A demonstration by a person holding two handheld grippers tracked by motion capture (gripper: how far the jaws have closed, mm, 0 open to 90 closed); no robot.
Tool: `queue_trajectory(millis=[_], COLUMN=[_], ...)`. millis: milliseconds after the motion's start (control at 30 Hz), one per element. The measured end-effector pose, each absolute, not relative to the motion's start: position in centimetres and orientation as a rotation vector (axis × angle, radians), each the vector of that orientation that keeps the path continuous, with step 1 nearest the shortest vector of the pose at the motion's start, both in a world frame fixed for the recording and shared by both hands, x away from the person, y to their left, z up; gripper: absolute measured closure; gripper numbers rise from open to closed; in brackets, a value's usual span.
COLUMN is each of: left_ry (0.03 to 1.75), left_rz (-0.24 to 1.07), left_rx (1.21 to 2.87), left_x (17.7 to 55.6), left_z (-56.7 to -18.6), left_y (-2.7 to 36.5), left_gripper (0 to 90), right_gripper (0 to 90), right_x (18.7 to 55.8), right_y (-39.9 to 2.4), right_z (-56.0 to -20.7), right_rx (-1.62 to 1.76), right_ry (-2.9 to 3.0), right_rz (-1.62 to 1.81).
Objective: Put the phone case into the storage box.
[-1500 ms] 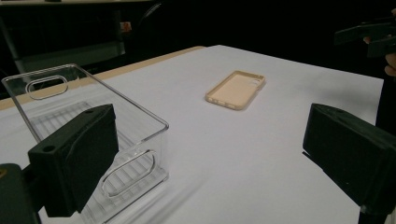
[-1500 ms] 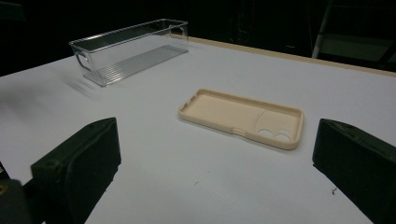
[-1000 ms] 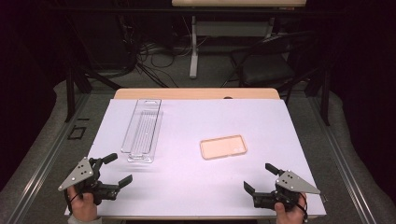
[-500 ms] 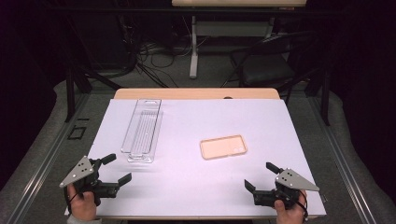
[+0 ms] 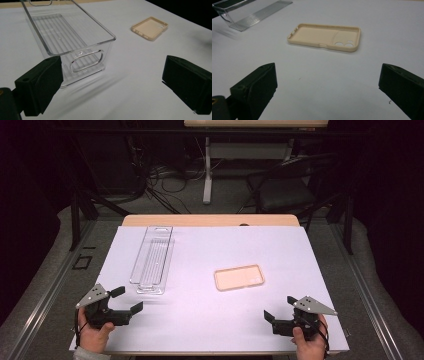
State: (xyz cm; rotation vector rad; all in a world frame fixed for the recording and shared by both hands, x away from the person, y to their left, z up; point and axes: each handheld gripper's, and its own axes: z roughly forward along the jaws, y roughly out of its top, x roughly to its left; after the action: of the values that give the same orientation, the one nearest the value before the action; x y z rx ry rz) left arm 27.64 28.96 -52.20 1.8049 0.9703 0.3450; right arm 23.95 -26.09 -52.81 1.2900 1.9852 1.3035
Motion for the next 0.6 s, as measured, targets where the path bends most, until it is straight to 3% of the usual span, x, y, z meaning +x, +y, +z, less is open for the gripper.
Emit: queue_trajectory(millis=[267, 600], left_ry=[1.057, 1.107], left_rz=[0.398, 0.369], left_rx=[1.785, 1.773], left_x=[27.62, 28.12], left_z=[-52.04, -51.93], left_y=[29.28, 29.59], left_gripper=[3.3, 3.4], right_gripper=[0.0, 0.0], right_x=[24.87, 25.1], right_y=[-26.17, -25.49], right_z=[-53.48, -53.22], right_rx=[1.412, 1.425], right_ry=[2.019, 2.023], right_rz=[1.243, 1.184])
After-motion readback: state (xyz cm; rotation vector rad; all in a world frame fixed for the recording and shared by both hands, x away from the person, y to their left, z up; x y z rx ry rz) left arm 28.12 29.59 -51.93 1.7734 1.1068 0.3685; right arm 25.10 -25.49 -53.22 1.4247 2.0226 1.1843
